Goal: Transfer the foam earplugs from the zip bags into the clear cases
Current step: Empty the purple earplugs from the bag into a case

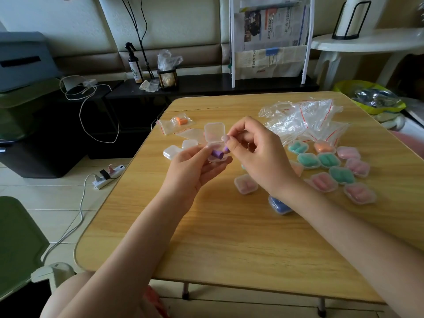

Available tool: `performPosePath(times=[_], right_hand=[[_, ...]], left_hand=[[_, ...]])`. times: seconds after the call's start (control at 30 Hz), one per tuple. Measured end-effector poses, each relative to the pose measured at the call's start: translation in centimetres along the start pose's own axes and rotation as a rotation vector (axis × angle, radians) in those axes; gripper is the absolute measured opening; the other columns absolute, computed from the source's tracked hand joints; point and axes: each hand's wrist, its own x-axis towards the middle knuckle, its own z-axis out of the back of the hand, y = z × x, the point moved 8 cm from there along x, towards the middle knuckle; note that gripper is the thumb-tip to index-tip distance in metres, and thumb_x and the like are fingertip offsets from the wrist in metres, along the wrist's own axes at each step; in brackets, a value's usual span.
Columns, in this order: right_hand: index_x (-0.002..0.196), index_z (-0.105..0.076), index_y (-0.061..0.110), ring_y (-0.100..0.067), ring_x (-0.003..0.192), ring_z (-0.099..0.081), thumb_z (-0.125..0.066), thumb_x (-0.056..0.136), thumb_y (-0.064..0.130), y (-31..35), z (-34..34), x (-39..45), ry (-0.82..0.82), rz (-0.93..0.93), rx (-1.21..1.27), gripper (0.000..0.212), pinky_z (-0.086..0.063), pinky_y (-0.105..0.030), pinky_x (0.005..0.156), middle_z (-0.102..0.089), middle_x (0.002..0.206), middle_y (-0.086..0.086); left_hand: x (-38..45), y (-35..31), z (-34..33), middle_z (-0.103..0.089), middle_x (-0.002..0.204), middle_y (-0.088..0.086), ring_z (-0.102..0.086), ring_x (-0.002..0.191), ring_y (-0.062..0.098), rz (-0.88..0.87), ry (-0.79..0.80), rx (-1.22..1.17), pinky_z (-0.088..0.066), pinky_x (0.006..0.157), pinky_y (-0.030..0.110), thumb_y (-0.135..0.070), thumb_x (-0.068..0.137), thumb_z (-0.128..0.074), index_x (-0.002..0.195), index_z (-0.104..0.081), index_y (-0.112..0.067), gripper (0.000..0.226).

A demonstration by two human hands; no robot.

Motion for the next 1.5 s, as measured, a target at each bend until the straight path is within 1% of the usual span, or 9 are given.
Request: performPosePath(times=[0.23,0.37,0.5,0.6,0.7,0.97,1.13,1.3,1.5], right_hand=[[0.091,-0.057,0.007,0.009,0.049,-0.053,-0.062,0.092,0.017,0.6,-1.3,-0.7,0.159,-0.025,0.02,0.011,-0.036,-0.005,0.052,-0.072,0.079,0.0],[0.089,-0.058,0.011,0.005,0.045,-0.051,-0.064,0.091,0.021,0.1,-1.1,-0.6,0.107,-0.028,-0.026,0.012,-0.035,-0.007,0.052,-0.071,0.076,0.008],[0.089,-0.061,0.008,0.008,0.055,-0.059,-0.064,0.091,0.019,-0.8,-0.6,-0.1,0.065,-0.077,0.03,0.012,-0.039,-0.005,0.055,-0.071,0.074,0.005],[0.091,-0.069,0.009,-0.002,0.072,-0.067,-0.064,0.09,0.021,-1.7,-0.8,0.1,0.074,-0.123,0.126,0.013,-0.047,-0.011,0.067,-0.072,0.077,0.004],[0.09,-0.073,0.009,0.0,0.066,-0.062,-0.064,0.089,0.02,-1.7,-0.5,0.3,0.056,-0.113,0.148,0.015,-0.044,-0.01,0.067,-0.067,0.07,0.009],[0.091,-0.072,0.015,-0.008,0.079,-0.067,-0.067,0.088,0.015,-1.6,0.2,0.5,-0.007,-0.079,0.13,0.006,-0.052,-0.021,0.073,-0.072,0.079,0.005],[0.1,-0.068,0.017,-0.004,0.08,-0.062,-0.065,0.083,-0.005,-0.7,-0.4,0.4,0.026,0.028,-0.024,0.028,-0.048,-0.013,0.069,-0.068,0.091,0.008],[0.104,-0.07,0.015,-0.004,0.088,-0.064,-0.07,0.083,0.005,-0.3,-0.9,0.1,0.093,0.08,-0.071,0.023,-0.048,-0.014,0.075,-0.07,0.091,0.009],[0.093,-0.073,0.016,-0.007,0.083,-0.064,-0.068,0.083,0.0,0.2,-0.5,0.0,0.045,0.121,-0.116,0.02,-0.052,-0.02,0.077,-0.072,0.089,0.005]], left_hand=[[-0.1,-0.5,0.9,-0.071,0.07,0.006,-0.072,0.071,0.015,-0.076,-0.103,0.184,-0.055,0.06,0.018,-0.02,0.096,-0.054,0.091,-0.066,0.002,0.025],[0.0,0.0,0.0,-0.068,0.083,0.012,-0.071,0.077,0.016,-0.001,-0.001,0.082,-0.056,0.067,0.02,-0.025,0.099,-0.047,0.096,-0.067,0.002,0.033],[-0.2,0.1,-1.0,-0.071,0.09,0.017,-0.072,0.086,0.021,0.06,0.11,0.017,-0.058,0.072,0.021,-0.003,0.096,-0.047,0.099,-0.065,0.005,0.02],[-0.1,0.1,-0.9,-0.07,0.098,0.021,-0.07,0.094,0.025,0.056,0.107,0.008,-0.057,0.077,0.023,0.004,0.095,-0.045,0.105,-0.063,0.008,0.021],[0.0,0.3,-0.5,-0.068,0.104,0.027,-0.07,0.095,0.028,0.07,0.072,-0.009,-0.057,0.078,0.025,0.005,0.095,-0.043,0.109,-0.06,0.012,0.023],[-0.1,0.4,-0.4,-0.07,0.098,0.024,-0.071,0.09,0.026,0.083,0.057,-0.033,-0.058,0.071,0.023,0.004,0.095,-0.043,0.105,-0.061,0.01,0.021],[0.0,0.3,-0.4,-0.071,0.092,0.018,-0.072,0.084,0.021,0.067,0.077,-0.052,-0.058,0.073,0.023,0.001,0.095,-0.046,0.105,-0.062,0.008,0.02],[0.3,0.2,0.1,-0.071,0.084,0.012,-0.071,0.076,0.015,0.038,0.051,-0.048,-0.057,0.073,0.022,-0.002,0.095,-0.048,0.104,-0.063,0.005,0.019],[0.3,0.4,0.0,-0.072,0.092,0.016,-0.071,0.085,0.019,0.044,0.078,-0.027,-0.057,0.08,0.024,-0.003,0.093,-0.051,0.103,-0.065,0.004,0.018]])
